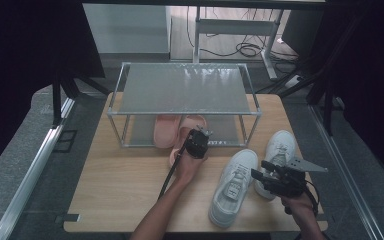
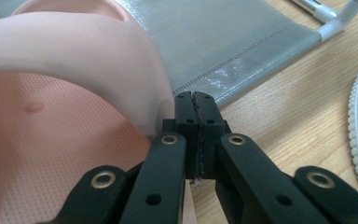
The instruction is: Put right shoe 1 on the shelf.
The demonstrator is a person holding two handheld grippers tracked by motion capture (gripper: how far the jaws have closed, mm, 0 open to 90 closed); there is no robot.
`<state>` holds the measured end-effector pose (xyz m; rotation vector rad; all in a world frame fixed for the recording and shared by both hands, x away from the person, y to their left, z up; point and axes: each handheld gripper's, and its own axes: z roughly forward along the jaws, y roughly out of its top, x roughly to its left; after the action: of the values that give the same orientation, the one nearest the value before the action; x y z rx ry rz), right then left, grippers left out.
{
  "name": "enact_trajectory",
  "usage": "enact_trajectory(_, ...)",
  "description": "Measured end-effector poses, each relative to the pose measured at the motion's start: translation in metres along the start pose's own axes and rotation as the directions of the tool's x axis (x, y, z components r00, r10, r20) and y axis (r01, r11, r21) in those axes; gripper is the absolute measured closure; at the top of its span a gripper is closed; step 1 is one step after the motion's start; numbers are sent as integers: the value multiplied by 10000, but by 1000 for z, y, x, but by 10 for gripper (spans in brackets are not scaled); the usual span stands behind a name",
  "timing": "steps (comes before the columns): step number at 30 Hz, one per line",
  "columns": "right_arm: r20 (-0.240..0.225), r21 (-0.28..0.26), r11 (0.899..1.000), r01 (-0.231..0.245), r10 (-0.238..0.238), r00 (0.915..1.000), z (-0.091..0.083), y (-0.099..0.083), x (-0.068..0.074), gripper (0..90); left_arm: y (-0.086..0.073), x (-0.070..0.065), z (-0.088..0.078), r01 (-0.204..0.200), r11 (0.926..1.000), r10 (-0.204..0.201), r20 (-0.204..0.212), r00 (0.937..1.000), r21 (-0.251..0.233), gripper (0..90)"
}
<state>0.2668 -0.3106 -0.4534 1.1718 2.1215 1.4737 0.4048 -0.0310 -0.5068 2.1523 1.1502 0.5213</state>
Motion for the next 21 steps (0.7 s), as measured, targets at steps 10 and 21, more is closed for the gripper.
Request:
enact_trajectory(10,6,-18,10000,-5,5,10000,0,0,0,413,-6,-10,-19,-178,9990,203,612,9979,-417,891)
enact_trajectory(21,-21,14,10000,46,-46,10000,1,0,2,413,-42,-5,-72,-302,9919,464,1303,9904,-1237,892)
